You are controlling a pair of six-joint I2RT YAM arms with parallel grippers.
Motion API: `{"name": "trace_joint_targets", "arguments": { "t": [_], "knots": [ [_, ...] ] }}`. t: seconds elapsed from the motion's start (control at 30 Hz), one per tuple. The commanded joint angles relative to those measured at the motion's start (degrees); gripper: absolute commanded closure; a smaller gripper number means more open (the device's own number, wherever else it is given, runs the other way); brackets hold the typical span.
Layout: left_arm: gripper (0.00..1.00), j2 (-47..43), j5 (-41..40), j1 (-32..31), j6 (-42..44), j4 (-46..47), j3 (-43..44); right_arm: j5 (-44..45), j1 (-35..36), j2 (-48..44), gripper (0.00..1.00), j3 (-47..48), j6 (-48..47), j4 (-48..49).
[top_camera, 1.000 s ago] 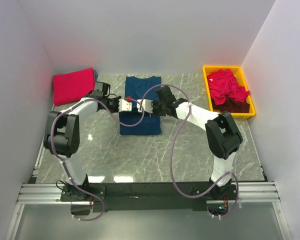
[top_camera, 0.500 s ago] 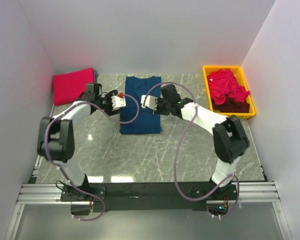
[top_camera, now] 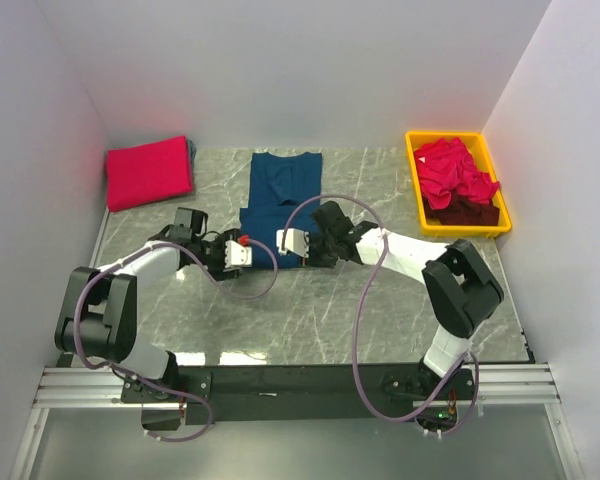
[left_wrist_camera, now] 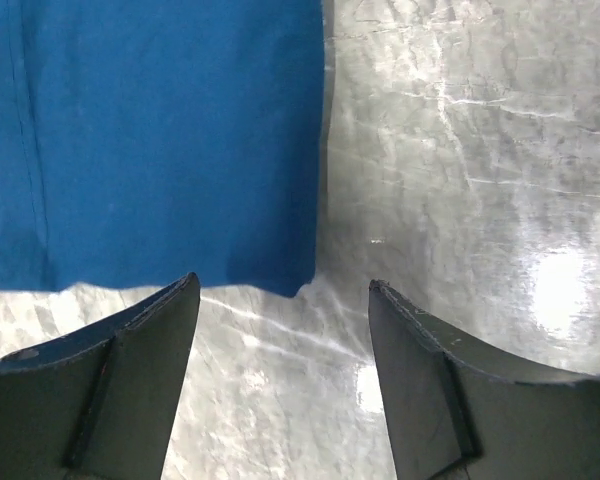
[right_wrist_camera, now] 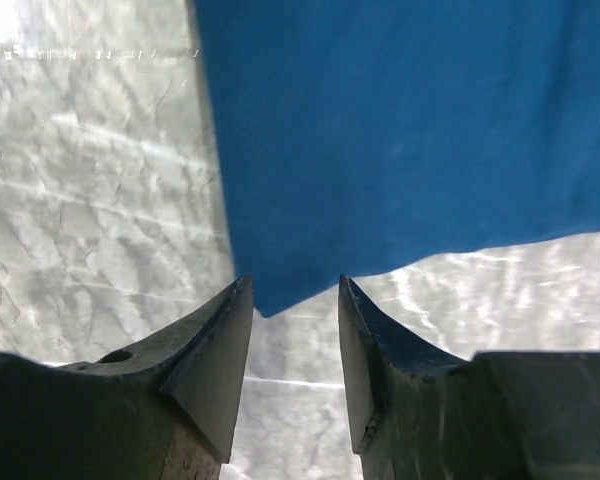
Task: Fold and stack the t-shirts
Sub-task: Fold the tshirt
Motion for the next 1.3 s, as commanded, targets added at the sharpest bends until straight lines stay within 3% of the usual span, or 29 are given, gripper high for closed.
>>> {"name": "trace_joint_targets", "arguments": {
  "t": [0.0,0.33,0.57,0.6,0.7,0.73,0.8,0.87,1.07,1.27],
  "knots": [
    [0.26,0.37,2.43,-0.77,3.67,4.35,-0.91,-0.27,0.28,1.14,0.53,-0.53,0.12,2.39],
    [0.31,4.76,0.59,-2.53,9.21,8.93,-2.59,1.39,2.13,1.58,0.52,-5.02,-0.14,5.21],
    [0.48,6.7,-0.29,-2.61,11.23,9.28,-2.32,3.5,3.01,3.25,0.55,-4.58,-0.32,5.13],
    [0.54,6.7,-0.29,-2.61,11.49,9.28,-2.59,3.68,3.01,3.34,0.57,-4.4,-0.32,4.86],
    [0.69,6.27,-0.29,-2.61,12.46,9.1,-3.29,4.21,3.01,3.78,0.86,-4.93,0.03,4.51],
    [0.73,6.0,-0.2,-2.61,12.63,8.75,-3.38,4.47,3.01,3.52,1.0,-5.1,0.47,4.77],
    [0.91,4.78,-0.03,-2.61,12.73,7.79,-3.29,4.91,2.92,2.29,1.0,-5.28,1.96,4.86],
    [0.98,3.55,0.24,-2.7,11.33,7.0,-2.42,5.26,2.4,0.11,1.0,-4.58,3.62,3.2],
    [0.99,-2.08,2.08,-1.74,1.13,0.32,6.18,2.36,-2.18,-7.11,1.0,5.52,9.17,-6.02],
    [0.99,-8.58,1.82,-3.31,3.22,-9.34,6.65,1.49,-2.62,-14.05,1.0,4.04,8.65,-11.9]
  ]
}}
